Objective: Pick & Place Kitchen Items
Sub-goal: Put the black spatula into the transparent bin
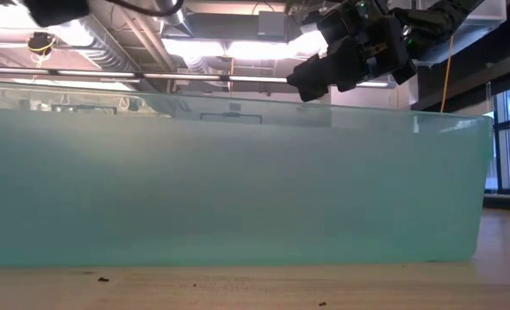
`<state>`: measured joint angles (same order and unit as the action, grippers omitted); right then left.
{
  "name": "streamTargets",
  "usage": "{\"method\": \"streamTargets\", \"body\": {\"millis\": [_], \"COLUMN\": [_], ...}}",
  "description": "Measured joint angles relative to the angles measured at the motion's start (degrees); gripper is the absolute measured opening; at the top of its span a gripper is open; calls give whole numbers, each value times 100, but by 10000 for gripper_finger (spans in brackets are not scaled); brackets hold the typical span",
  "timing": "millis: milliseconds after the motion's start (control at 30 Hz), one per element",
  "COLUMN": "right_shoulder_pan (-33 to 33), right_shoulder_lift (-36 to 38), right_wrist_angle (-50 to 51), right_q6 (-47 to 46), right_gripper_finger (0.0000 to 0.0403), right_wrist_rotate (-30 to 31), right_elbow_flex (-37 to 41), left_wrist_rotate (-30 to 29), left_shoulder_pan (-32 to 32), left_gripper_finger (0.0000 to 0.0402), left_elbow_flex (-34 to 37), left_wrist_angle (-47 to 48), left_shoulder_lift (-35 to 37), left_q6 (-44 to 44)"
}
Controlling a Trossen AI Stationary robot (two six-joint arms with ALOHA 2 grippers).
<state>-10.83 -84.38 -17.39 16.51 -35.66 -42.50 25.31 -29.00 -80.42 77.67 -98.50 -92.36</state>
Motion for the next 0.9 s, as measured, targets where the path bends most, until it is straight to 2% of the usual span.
{"method": "streamTargets", "body": {"millis": [133,233,300,467,567,667,833,900], "right_shoulder_pan": [0,0,6,9,9,10,101,189], "right_shoulder_lift": [0,0,0,0,0,0,0,0], "right_wrist_angle": [-2,0,-2,-41,-90,-3,392,610], "right_q6": [0,0,0,-5,-66,-71,-86,-76], "right_gripper_finger": [119,119,119,119,119,119,119,119], "right_wrist_rotate": [0,0,0,0,-4,-44,-44,-46], "right_elbow_flex": [0,0,0,0,0,0,0,0], "left_wrist_rotate": [-517,-1270,-2094,-4584,-5553,-6013,-6218,-6498], "left_shoulder_pan": [84,136,163,174,185,302,582,669], "left_gripper_finger": [154,149,146,143,143,143,142,138], "left_elbow_flex": [-168,-417,-582,-852,-852,-852,-638,-420], "left_wrist_angle": [41,74,66,34,26,50,28,16], "left_shoulder_lift": [218,442,606,993,1172,1222,1233,1233], "left_q6": [95,245,432,903,1091,1530,2057,2214]}}
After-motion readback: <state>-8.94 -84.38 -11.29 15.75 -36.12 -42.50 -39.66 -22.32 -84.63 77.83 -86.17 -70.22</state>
